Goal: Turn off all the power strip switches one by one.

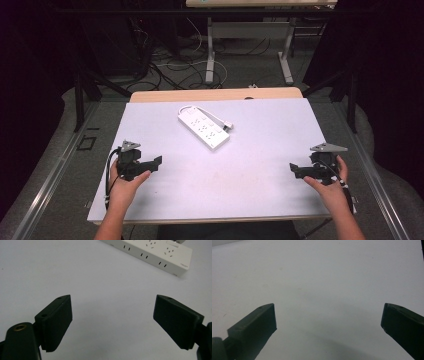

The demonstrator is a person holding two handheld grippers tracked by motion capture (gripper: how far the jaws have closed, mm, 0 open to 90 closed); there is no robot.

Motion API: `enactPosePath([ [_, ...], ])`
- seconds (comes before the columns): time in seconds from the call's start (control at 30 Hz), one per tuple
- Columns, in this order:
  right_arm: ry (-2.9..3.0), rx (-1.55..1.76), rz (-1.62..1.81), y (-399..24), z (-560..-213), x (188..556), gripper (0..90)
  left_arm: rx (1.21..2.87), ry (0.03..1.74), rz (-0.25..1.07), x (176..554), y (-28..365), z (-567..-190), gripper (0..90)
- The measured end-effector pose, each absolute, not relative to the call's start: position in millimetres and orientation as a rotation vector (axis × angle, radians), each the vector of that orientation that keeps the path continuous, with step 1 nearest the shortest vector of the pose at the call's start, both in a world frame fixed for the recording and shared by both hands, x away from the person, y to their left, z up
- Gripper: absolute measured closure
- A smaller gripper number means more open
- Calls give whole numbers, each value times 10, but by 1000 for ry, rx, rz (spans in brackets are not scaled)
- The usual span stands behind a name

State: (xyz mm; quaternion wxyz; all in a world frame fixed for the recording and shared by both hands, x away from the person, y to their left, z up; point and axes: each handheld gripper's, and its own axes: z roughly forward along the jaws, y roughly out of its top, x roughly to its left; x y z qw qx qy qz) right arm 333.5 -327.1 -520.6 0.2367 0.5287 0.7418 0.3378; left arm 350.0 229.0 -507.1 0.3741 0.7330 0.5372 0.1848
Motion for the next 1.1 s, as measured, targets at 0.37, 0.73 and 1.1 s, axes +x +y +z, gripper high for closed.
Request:
enactPosePath([
  [0.37, 2043, 1442, 947, -3270, -5197, 3337, 0, 1901, 1339, 507, 3667, 2123, -4874, 267],
  [0.73, 2045, 1459, 940, -3281, -5217, 3346, 0, 1929, 1322, 478, 3901, 1941, -4736, 394],
  [1.1, 2059, 1470, 922, -3289, -5208, 3333, 0, 1910, 1340, 423, 4149, 1757, -4605, 442],
])
